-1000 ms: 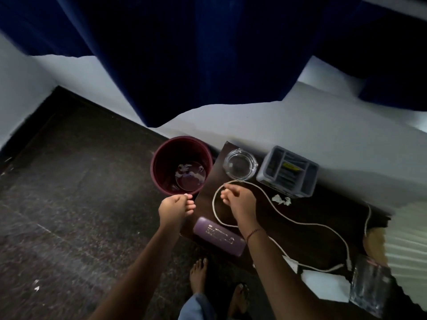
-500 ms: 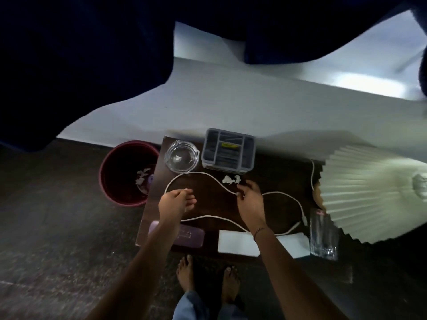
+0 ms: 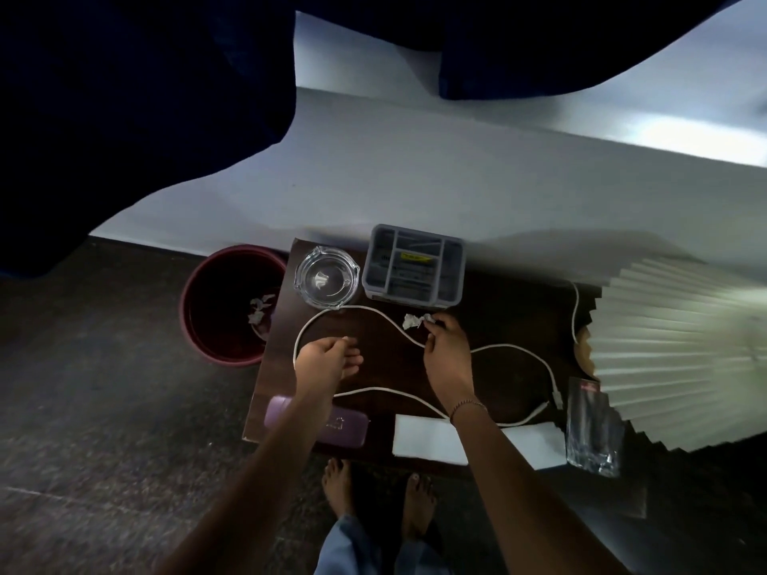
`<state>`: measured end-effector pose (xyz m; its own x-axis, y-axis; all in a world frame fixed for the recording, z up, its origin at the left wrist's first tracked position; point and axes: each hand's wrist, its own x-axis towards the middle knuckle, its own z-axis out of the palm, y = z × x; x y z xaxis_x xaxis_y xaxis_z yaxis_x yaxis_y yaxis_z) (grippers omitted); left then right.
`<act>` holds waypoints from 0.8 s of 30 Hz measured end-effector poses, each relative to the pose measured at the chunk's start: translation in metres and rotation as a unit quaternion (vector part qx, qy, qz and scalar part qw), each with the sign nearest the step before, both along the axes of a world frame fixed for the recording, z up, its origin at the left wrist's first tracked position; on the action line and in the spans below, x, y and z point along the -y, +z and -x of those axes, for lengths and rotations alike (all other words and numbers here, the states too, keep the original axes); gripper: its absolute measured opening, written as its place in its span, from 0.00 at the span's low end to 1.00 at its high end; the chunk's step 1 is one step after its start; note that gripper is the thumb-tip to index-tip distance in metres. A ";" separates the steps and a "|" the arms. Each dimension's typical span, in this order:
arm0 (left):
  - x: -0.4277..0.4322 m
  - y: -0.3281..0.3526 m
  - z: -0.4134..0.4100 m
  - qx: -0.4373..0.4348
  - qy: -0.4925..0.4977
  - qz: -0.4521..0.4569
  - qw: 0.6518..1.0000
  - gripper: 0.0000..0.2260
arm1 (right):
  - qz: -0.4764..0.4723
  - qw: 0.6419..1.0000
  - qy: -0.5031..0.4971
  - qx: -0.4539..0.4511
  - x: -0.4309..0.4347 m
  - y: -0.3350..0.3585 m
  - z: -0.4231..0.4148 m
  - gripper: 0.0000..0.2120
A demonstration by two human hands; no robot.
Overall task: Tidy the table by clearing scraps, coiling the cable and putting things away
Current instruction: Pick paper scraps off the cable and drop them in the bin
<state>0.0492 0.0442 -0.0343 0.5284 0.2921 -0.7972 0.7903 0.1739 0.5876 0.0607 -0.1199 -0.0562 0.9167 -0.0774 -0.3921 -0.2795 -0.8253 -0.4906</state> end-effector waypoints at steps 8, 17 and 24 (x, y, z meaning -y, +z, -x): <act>0.008 0.006 0.001 0.002 -0.021 0.005 1.000 0.08 | -0.087 0.983 -0.150 0.067 -0.012 0.031 0.014 0.09; -0.013 0.033 0.007 0.046 0.056 0.093 0.993 0.07 | -0.189 0.974 -0.112 0.055 -0.086 0.064 0.028 0.08; -0.086 0.032 0.016 0.081 0.127 -0.002 0.989 0.03 | -0.253 0.967 -0.025 0.016 -0.138 0.063 0.026 0.20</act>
<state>0.0330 0.1305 -0.0019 0.5576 0.4349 -0.7070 0.6175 0.3519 0.7035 0.0343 0.0185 0.0068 0.9287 0.0732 -0.3636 -0.2911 -0.4633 -0.8370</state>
